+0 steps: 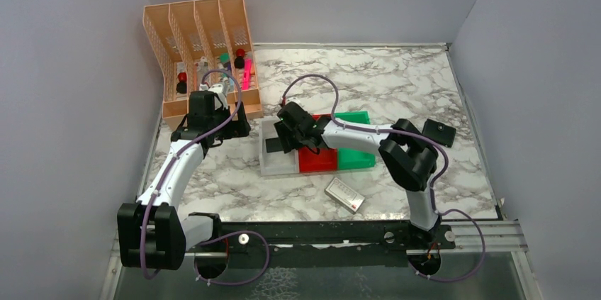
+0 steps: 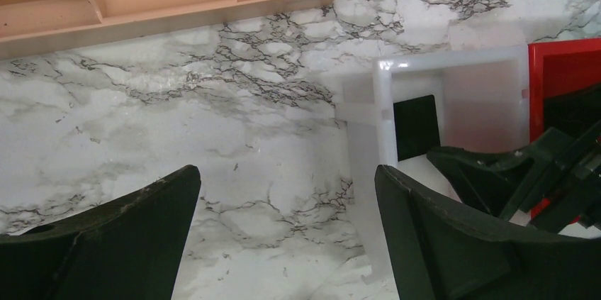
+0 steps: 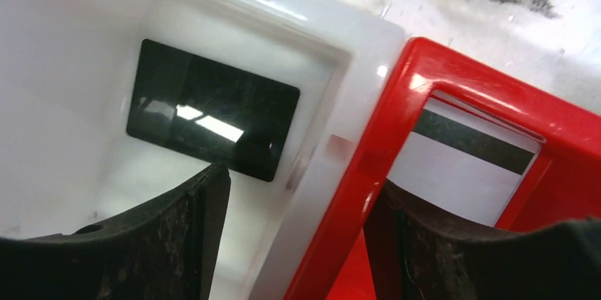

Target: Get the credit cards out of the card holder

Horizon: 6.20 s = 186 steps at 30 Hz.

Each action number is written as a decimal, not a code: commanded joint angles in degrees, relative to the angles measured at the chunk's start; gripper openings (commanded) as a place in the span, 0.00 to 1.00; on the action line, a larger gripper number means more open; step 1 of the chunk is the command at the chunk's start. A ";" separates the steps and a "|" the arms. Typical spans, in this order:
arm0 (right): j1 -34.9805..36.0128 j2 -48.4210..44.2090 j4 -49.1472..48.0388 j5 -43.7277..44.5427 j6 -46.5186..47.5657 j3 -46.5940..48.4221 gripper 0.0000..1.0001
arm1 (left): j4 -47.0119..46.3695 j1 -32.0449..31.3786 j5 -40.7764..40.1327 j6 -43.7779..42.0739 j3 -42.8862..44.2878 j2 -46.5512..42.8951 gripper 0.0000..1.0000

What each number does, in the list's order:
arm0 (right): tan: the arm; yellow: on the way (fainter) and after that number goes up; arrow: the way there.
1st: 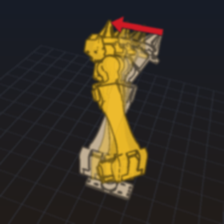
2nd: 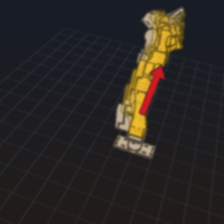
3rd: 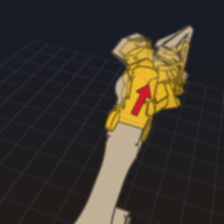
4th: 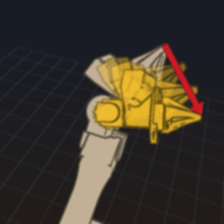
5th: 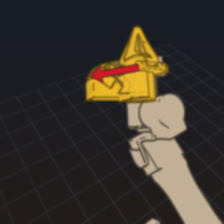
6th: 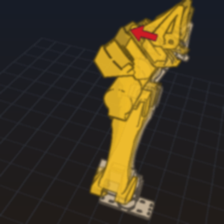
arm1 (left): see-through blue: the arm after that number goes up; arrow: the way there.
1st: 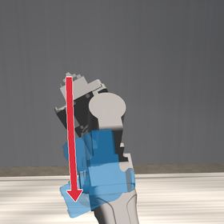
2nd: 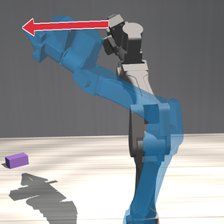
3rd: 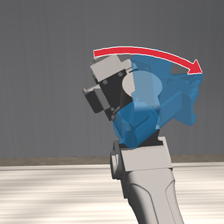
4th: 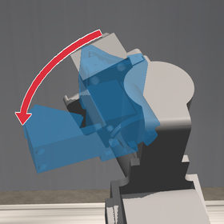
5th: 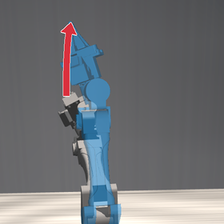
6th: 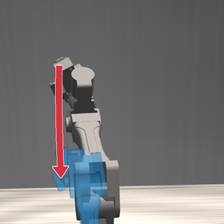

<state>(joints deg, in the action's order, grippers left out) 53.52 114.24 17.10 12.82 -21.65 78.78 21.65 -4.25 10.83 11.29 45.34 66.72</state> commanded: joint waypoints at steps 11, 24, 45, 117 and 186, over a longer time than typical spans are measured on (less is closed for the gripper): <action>-0.69 2.06 5.39 5.07 -0.15 9.50 0.74 | 0.04 -0.14 -1.18 -0.83 0.11 -0.39 0.97; -0.57 -33.36 5.24 -15.79 -8.03 -26.89 0.84 | 0.05 -0.14 -3.35 -0.40 0.00 -2.03 0.97; 1.94 -34.29 -3.06 -30.29 -10.59 -37.93 0.83 | 0.01 -0.10 -3.62 -0.21 -0.08 -0.98 0.97; 9.30 -38.72 7.41 2.60 -31.83 -34.86 0.79 | -1.16 -0.26 0.11 0.58 -0.96 -4.83 0.97; -66.25 -11.51 12.94 12.65 -16.53 -10.14 0.99 | -1.03 -0.23 -1.19 -0.13 -1.22 -5.40 0.97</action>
<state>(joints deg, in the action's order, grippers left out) -12.40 100.38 29.98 25.82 -37.71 66.98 21.93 -4.25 9.39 11.66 44.42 61.91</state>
